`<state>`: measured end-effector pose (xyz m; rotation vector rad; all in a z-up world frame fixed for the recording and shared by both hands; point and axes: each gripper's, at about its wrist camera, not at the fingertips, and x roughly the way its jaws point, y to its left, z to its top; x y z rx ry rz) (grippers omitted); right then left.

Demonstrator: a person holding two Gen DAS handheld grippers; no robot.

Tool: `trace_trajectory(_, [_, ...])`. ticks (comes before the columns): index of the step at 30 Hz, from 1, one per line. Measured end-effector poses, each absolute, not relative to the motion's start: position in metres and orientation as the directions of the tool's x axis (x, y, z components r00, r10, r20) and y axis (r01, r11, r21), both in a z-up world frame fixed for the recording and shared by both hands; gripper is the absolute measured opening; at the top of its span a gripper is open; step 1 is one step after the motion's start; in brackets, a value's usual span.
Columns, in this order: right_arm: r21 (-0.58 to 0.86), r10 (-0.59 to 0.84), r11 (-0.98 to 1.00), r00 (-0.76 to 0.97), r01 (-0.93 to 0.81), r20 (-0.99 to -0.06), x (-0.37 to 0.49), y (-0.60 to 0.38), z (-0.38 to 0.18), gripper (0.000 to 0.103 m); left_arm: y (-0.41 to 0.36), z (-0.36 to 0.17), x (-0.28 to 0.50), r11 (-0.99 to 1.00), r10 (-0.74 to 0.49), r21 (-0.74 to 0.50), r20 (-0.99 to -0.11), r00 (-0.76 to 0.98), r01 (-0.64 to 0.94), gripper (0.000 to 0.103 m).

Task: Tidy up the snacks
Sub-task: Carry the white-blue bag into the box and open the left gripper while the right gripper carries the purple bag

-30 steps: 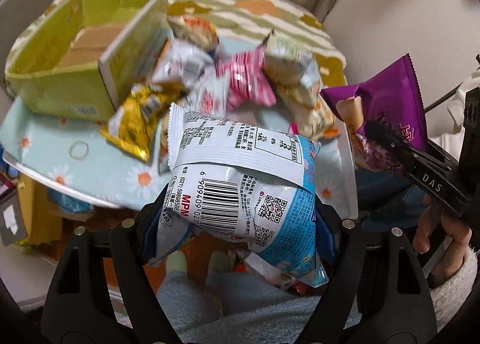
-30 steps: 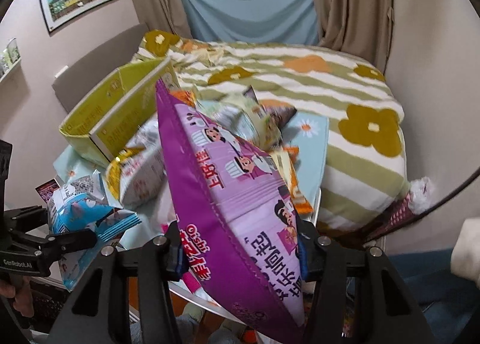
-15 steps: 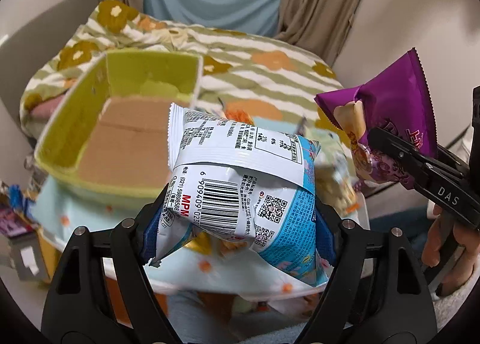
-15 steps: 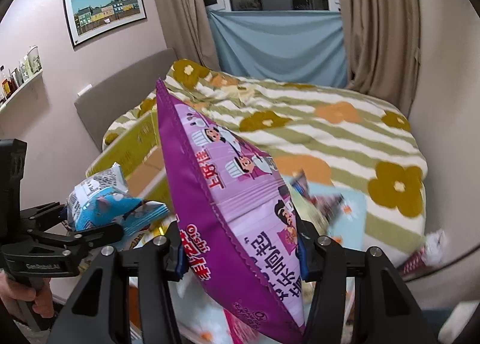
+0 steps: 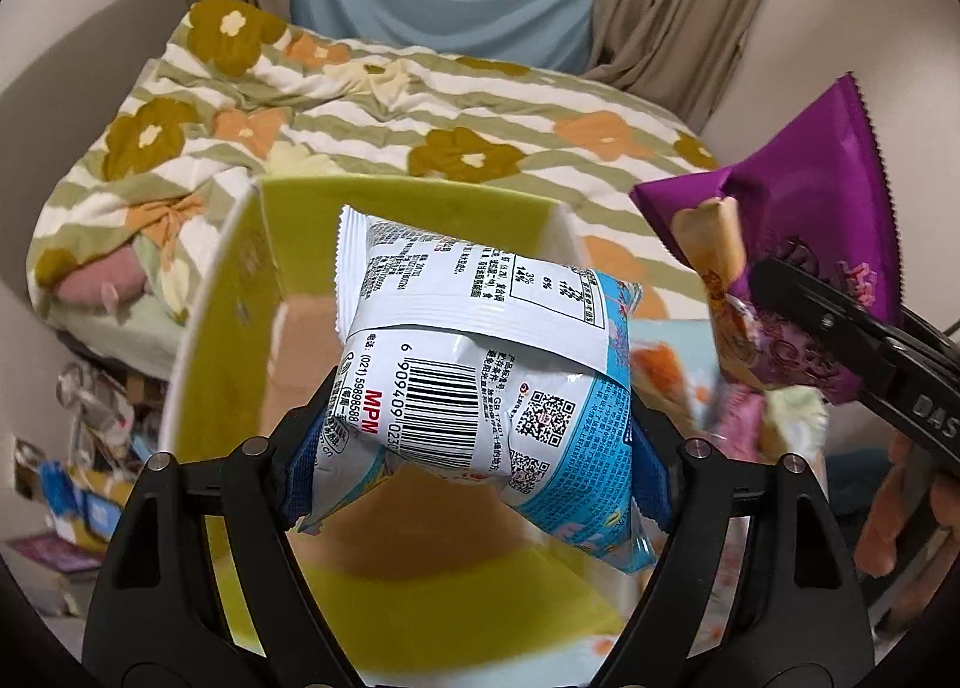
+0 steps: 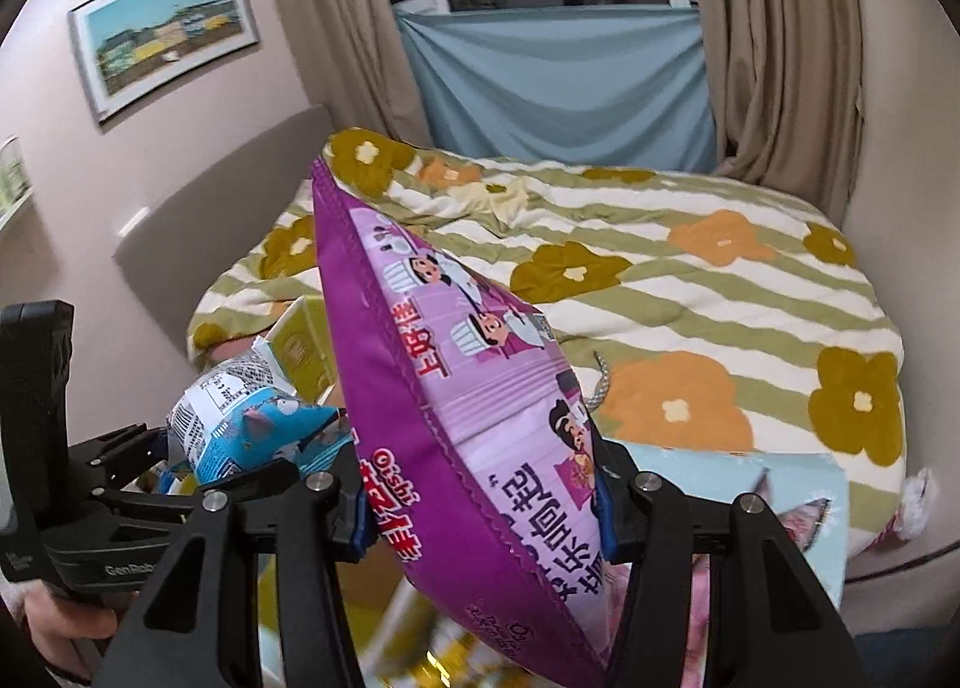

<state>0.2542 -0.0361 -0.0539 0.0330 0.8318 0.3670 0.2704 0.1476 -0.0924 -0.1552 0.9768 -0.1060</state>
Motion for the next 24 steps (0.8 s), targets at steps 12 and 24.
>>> trace_trajectory(12, [0.181,0.297,0.949,0.542,-0.258,-0.786,0.31,0.033,-0.09,0.049,0.196,-0.157,0.353,0.997,-0.075,-0.073,-0.863,0.5,0.022,0.103])
trace_trajectory(24, [0.187,0.354,0.92,0.531,-0.344,-0.77,0.315,0.055,-0.068,0.05,0.227,-0.147,0.312,0.993,-0.027,-0.078,-0.872,0.488,-0.084,0.103])
